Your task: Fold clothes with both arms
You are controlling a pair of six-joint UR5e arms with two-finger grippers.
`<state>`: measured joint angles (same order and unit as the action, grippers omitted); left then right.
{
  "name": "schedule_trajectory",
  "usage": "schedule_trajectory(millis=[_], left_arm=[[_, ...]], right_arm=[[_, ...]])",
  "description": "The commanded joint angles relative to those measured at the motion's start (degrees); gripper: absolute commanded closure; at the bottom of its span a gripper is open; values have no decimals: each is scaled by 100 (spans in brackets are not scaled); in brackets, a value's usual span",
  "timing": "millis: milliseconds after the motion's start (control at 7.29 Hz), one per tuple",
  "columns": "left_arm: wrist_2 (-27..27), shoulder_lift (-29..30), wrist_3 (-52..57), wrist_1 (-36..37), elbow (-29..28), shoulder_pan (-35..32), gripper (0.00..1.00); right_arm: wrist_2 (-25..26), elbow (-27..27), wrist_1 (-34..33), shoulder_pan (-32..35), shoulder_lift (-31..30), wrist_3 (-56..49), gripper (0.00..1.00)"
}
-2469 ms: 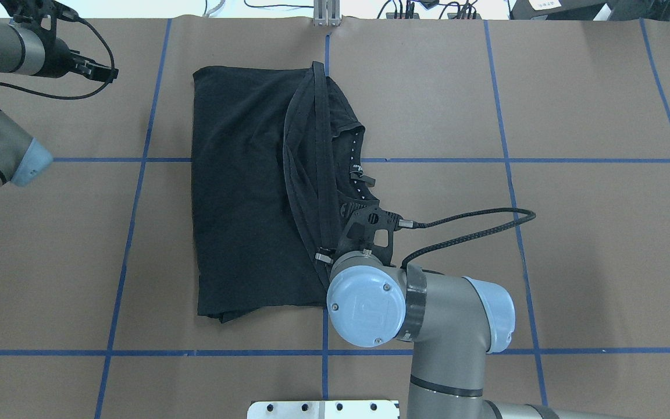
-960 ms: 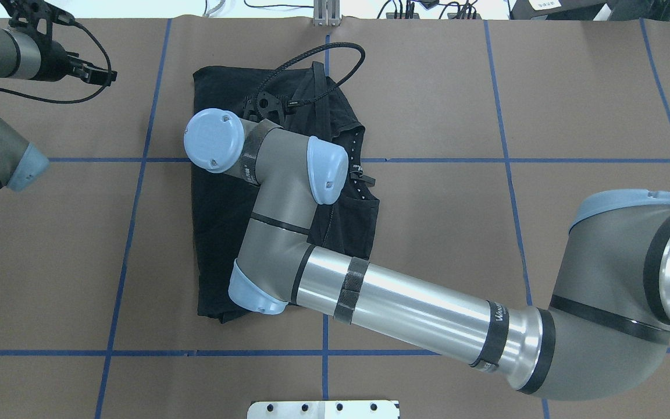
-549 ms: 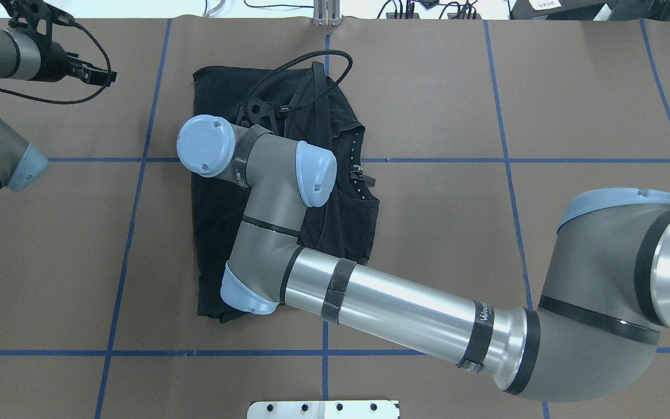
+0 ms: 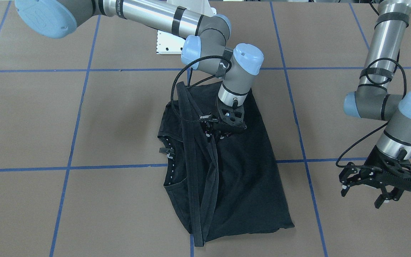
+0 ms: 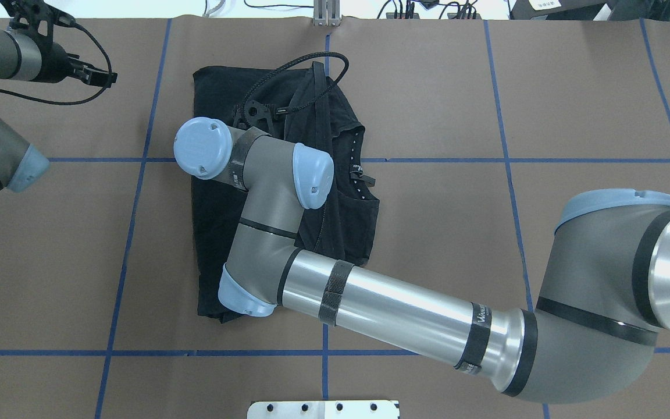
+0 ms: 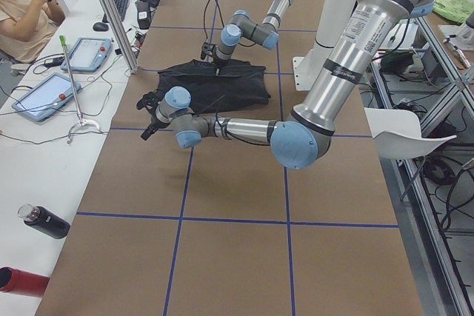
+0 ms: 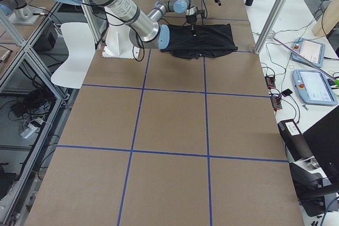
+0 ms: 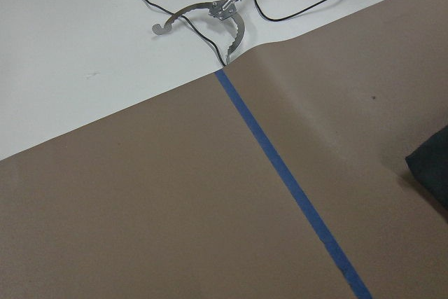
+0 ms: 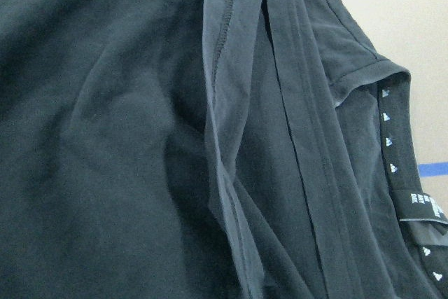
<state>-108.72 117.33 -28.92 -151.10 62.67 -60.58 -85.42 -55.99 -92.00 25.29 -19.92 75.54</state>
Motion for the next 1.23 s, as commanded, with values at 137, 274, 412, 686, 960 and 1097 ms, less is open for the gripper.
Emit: schedule_trajectory(millis=[137,274,412,686,960,1097], left_arm=[[0,0,0,-7,0,2,0],[0,0,0,-7,0,11,0],[0,0,0,-7,9,11,0],[0,-9,0,-7,9,20,0],[0,-9,0,-7,9,20,0],[0,-9,0,-7,9,20,0]], right_arm=[[-1,-8,-2,-15,-12,-4,100],[-18,-69,-2,-6,-3,-30,100],[-158,-166,-37,28,-12,-153,100],[-177,-481,-46,151,-413,-485,100],[-177,-1585,-55,388,-1510,-995,100],[-186,-1999,-55,467,-1924,-1137,100]])
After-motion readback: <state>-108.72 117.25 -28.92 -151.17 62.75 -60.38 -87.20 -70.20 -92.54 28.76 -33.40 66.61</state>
